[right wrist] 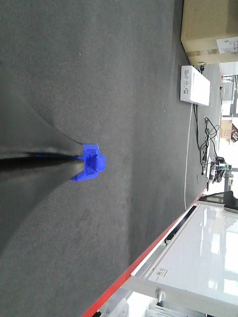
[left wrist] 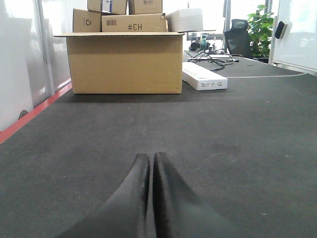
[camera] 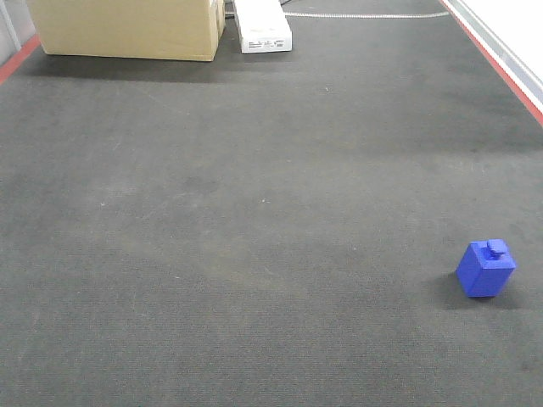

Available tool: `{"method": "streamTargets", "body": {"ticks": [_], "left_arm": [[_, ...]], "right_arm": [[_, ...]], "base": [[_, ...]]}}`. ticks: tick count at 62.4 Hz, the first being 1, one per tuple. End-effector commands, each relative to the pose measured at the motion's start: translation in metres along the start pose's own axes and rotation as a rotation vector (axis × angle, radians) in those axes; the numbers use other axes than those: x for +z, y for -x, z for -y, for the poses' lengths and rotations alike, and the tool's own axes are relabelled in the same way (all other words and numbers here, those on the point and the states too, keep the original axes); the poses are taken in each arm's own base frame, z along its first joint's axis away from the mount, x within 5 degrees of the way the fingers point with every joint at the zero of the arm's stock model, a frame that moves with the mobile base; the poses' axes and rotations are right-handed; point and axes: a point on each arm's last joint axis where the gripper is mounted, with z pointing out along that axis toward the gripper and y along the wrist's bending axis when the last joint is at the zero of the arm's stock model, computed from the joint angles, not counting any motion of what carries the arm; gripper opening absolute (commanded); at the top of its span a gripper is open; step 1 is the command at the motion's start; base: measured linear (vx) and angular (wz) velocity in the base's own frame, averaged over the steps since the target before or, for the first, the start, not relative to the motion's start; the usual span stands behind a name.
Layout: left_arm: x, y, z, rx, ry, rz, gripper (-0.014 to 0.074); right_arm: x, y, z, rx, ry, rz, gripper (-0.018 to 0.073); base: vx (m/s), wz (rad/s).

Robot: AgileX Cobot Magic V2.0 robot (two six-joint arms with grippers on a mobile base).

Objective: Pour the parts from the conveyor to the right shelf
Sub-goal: 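Lower the right gripper over the blue block on the conveyor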

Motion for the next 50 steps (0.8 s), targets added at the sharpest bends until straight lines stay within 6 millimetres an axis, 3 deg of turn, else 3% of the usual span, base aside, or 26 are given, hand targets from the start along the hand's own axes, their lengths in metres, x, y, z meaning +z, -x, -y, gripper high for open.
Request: {"method": "streamTargets", "body": {"ticks": [1,40,50], "left_arm": [[0.0,-0.003,0.0,-0.006,0.001,0.057,-0.0006],[0.0,-0.003,0.0,-0.006,0.001,0.057,-0.0006],[0.0,-0.003,0.0,-0.006,0.001,0.057,-0.0006]], "right_arm": [[0.0,0.002,-0.001,-0.014,0.005,0.066,-0.001],[0.0,0.002,-0.001,-0.014,0.005,0.07,-0.001],[-0.002,0.013,-0.001,-0.014,0.013,0.189,-0.001]], "base": [[0.0,0.0],[0.0,0.0],[0.0,0.0]]}}
